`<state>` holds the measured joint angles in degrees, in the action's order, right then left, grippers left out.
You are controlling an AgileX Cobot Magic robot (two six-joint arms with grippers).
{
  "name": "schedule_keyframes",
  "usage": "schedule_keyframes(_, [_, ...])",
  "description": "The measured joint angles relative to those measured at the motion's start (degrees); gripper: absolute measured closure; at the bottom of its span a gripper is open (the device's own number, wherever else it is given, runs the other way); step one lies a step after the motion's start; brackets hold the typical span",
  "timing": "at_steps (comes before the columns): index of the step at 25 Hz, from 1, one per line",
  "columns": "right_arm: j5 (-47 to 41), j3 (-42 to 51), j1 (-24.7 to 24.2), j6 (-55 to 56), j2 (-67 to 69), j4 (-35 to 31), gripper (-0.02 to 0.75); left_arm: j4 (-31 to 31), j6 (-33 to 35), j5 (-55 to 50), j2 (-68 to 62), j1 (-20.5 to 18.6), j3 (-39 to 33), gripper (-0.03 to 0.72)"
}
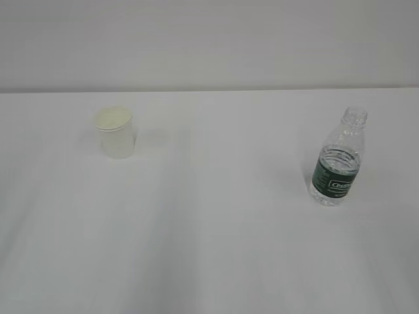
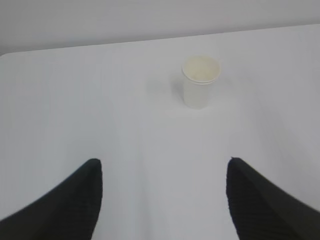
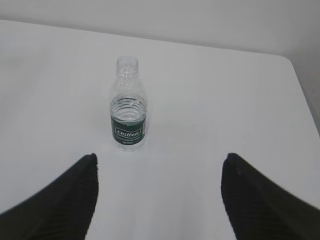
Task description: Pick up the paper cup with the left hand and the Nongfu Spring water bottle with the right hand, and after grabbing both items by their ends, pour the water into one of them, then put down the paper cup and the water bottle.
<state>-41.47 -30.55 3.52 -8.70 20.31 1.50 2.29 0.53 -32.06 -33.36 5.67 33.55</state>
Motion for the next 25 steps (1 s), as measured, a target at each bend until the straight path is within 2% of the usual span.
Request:
schedule_keyframes(17, [14.1, 0.0, 0.0, -0.6, 14.3, -3.0, 0.164, 0.6, 0.0, 13.5, -14.4, 0.0, 0.0, 0.15])
schedule_keyframes(25, [24.3, 0.5, 0.0, -1.4, 18.5, -3.1, 0.164, 1.0, 0.0, 17.6, -23.5, 0.0, 0.0, 0.151])
